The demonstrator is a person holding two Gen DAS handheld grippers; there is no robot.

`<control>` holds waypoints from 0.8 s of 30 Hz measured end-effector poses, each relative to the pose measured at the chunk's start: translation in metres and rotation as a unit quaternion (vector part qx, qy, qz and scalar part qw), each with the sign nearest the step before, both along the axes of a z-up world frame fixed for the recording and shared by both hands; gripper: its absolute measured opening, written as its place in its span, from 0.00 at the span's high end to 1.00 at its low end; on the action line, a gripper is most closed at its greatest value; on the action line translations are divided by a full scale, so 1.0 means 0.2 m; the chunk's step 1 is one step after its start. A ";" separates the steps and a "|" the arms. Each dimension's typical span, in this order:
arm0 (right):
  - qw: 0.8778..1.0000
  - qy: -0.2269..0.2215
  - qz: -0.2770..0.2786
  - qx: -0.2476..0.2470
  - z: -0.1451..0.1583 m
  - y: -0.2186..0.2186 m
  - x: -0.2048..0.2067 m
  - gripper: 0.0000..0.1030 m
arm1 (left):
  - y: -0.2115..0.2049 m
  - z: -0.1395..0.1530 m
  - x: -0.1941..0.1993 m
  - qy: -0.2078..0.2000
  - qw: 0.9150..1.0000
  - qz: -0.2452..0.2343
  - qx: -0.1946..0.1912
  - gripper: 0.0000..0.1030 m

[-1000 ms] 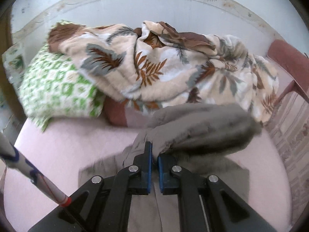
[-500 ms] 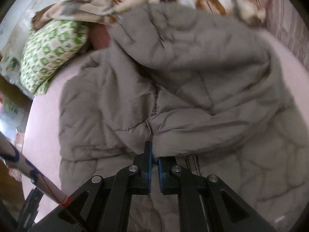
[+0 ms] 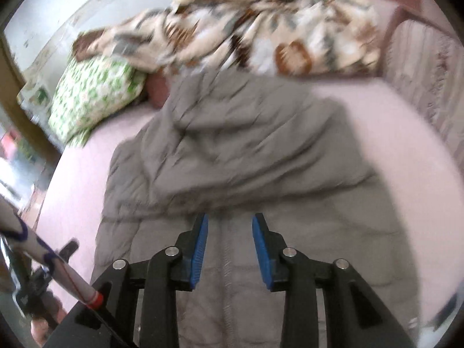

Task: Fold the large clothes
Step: 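Grasp the jacket hem with the right gripper and fold it toward the hood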

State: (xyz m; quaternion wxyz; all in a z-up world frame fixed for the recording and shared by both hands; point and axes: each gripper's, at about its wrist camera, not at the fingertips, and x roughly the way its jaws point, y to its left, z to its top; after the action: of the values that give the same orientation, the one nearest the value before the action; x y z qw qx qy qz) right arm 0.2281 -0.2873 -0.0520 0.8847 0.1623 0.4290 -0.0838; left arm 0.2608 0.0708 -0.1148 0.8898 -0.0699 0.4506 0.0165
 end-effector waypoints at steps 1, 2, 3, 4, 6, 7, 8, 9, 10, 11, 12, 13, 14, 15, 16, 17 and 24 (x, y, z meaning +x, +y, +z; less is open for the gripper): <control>1.000 -0.004 -0.011 -0.011 0.03 -0.04 0.01 0.67 | -0.01 0.00 0.00 -0.001 1.000 0.000 0.002 0.17; 0.999 -0.007 -0.025 -0.023 0.06 -0.07 0.05 0.67 | -0.02 0.00 0.00 -0.001 1.000 -0.001 0.005 0.17; 0.999 -0.011 -0.038 -0.028 0.09 -0.09 0.10 0.67 | -0.02 0.00 0.00 -0.001 1.000 -0.003 0.007 0.17; 0.998 -0.012 -0.047 -0.032 0.10 -0.10 0.17 0.67 | -0.02 0.00 0.00 0.000 1.000 -0.004 0.009 0.17; 0.997 -0.014 -0.064 -0.045 0.09 -0.11 0.29 0.67 | -0.03 0.00 0.00 -0.001 1.000 -0.006 0.015 0.17; 0.996 -0.014 -0.068 -0.051 0.08 -0.10 0.35 0.67 | -0.04 0.00 0.00 -0.003 1.000 -0.006 0.020 0.17; 0.996 -0.010 -0.072 -0.057 0.05 -0.09 0.42 0.67 | -0.04 0.00 0.01 -0.004 1.000 -0.005 0.025 0.17; 0.996 -0.006 -0.073 -0.056 0.02 -0.08 0.47 0.67 | -0.04 0.00 0.01 -0.004 1.000 -0.005 0.029 0.17; 0.996 0.000 -0.072 -0.049 -0.02 -0.06 0.51 0.67 | -0.04 0.00 0.01 -0.003 1.000 -0.006 0.030 0.17; 0.997 0.008 -0.070 -0.041 -0.06 -0.05 0.53 0.67 | -0.04 -0.01 0.01 -0.002 1.000 -0.007 0.031 0.17; 0.997 0.023 -0.064 -0.028 -0.13 -0.04 0.55 0.67 | -0.04 -0.01 0.02 -0.001 1.000 -0.007 0.029 0.17; 0.997 0.047 -0.052 -0.011 -0.22 -0.03 0.56 0.67 | -0.03 -0.01 0.02 -0.001 1.000 -0.006 0.027 0.17; 0.996 0.081 -0.036 0.003 -0.32 -0.01 0.57 0.67 | -0.03 0.00 0.03 -0.001 1.000 -0.006 0.025 0.17; 0.994 0.110 -0.023 0.004 -0.41 0.00 0.57 0.67 | -0.03 0.00 0.03 -0.001 1.000 -0.006 0.024 0.17; 0.991 0.133 -0.010 -0.007 -0.50 0.03 0.56 0.67 | -0.02 0.00 0.03 -0.001 1.000 -0.006 0.023 0.17; 0.990 0.140 -0.001 -0.020 -0.53 0.04 0.55 0.67 | -0.02 0.00 0.03 0.000 1.000 -0.005 0.020 0.17; 0.996 0.062 -0.017 -0.068 -0.23 0.10 0.44 0.67 | 0.02 0.01 0.01 -0.001 1.000 0.007 0.012 0.17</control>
State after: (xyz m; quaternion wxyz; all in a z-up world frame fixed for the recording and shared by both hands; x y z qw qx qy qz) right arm 0.3157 -0.2672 -0.0973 0.8636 0.1032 0.4739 -0.1380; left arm 0.2624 0.0750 -0.1120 0.8911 -0.0621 0.4487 0.0277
